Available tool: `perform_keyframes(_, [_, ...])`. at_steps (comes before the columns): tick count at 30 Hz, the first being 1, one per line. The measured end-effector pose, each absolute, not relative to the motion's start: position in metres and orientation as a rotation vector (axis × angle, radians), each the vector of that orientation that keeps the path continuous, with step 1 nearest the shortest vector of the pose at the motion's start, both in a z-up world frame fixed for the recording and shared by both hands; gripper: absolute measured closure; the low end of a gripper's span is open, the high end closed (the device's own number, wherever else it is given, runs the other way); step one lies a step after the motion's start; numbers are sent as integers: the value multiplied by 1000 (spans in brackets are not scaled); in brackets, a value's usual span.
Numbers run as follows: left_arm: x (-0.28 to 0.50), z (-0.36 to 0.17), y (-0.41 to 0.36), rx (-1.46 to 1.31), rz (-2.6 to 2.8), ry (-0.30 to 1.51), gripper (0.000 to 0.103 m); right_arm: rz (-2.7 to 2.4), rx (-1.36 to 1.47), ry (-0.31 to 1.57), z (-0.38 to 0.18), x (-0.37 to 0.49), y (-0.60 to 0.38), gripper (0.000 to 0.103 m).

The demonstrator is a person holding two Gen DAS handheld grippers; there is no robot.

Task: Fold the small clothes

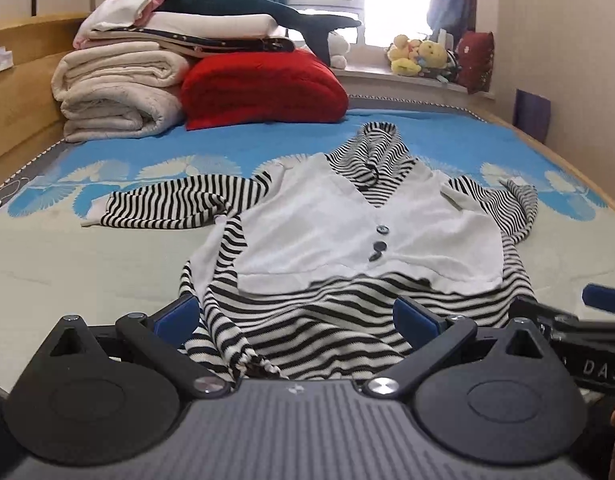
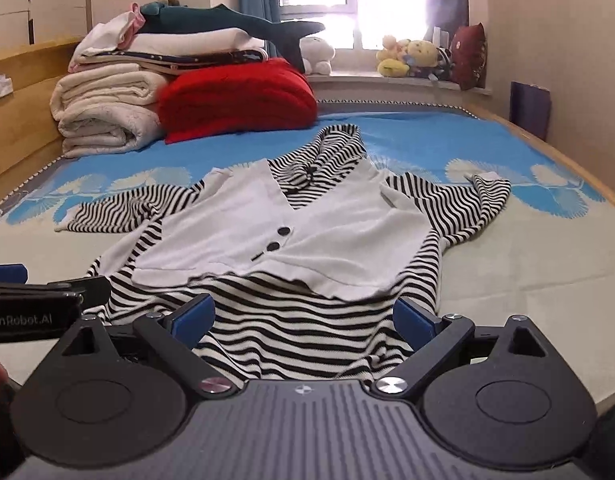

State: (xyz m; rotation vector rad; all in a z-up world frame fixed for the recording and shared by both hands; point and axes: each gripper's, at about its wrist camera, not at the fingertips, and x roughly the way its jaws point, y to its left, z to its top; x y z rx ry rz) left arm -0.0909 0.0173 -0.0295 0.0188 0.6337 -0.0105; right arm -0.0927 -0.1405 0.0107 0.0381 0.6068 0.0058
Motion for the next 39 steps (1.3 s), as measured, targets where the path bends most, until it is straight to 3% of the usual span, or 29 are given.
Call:
perform_keyframes(33, [-84, -29, 20, -66, -73, 686, 0, 13, 82, 637, 6, -89, -145, 10])
perform_keyframes(39, [-79, -35, 28, -26, -24, 709, 0, -46, 101, 654, 2, -87, -151, 20])
